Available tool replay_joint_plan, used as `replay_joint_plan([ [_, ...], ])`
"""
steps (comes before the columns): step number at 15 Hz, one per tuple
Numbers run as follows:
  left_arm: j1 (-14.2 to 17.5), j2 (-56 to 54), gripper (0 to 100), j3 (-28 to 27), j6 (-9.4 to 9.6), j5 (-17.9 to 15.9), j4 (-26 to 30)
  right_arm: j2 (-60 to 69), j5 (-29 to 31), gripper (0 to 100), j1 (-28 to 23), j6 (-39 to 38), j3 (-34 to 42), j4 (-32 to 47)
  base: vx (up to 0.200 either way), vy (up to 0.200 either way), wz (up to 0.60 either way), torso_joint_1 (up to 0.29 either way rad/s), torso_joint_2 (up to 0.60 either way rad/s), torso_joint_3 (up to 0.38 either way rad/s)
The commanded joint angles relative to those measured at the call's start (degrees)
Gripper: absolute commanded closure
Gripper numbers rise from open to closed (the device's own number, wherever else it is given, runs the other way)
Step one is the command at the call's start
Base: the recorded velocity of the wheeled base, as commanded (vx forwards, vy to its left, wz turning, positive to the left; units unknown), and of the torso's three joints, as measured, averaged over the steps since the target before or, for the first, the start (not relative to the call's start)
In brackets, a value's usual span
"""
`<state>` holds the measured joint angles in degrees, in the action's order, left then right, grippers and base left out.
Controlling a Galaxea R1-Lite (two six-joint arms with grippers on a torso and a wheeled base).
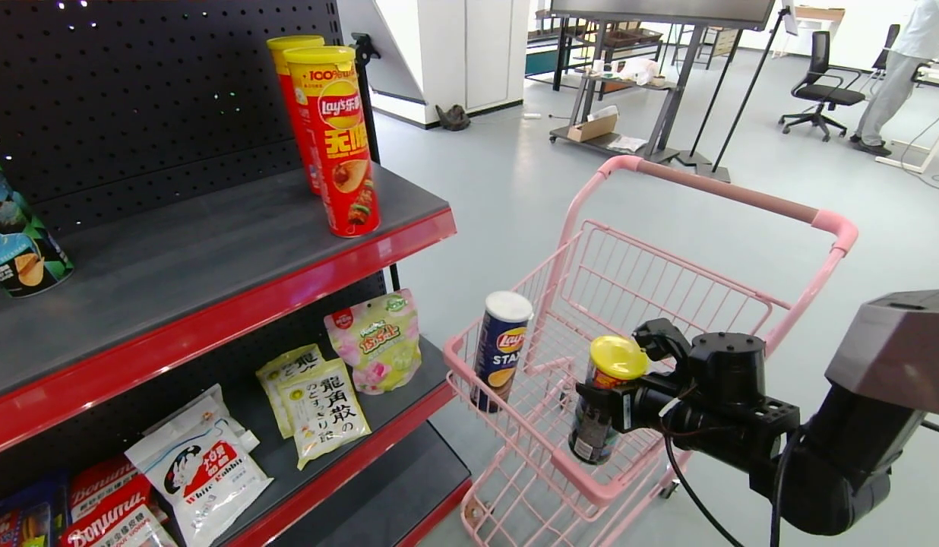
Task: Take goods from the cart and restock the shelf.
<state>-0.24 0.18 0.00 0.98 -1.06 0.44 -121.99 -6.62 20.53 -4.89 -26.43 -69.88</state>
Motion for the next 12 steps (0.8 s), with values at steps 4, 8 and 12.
replay_joint_plan([
  [4, 0.0, 0.0, 0, 0.0, -0.01, 0.0, 0.0, -0.7, 0.0, 100, 0.0, 0.1, -0.2, -0.2, 0.0, 0.0, 0.0, 0.0, 0.0, 0.0],
  [8, 0.0, 0.0, 0, 0.0, -0.01, 0.0, 0.0, 8.2, 7.1, 100, 1.7, 2.3, -4.6, 3.8, 0.0, 0.0, 0.0, 0.0, 0.0, 0.0],
  [12, 0.0, 0.0, 0, 0.0, -0.01, 0.0, 0.0, 23.8, 7.7, 100, 1.4, 8.5, -28.5, 33.9, 0.0, 0.0, 0.0, 0.0, 0.0, 0.0],
])
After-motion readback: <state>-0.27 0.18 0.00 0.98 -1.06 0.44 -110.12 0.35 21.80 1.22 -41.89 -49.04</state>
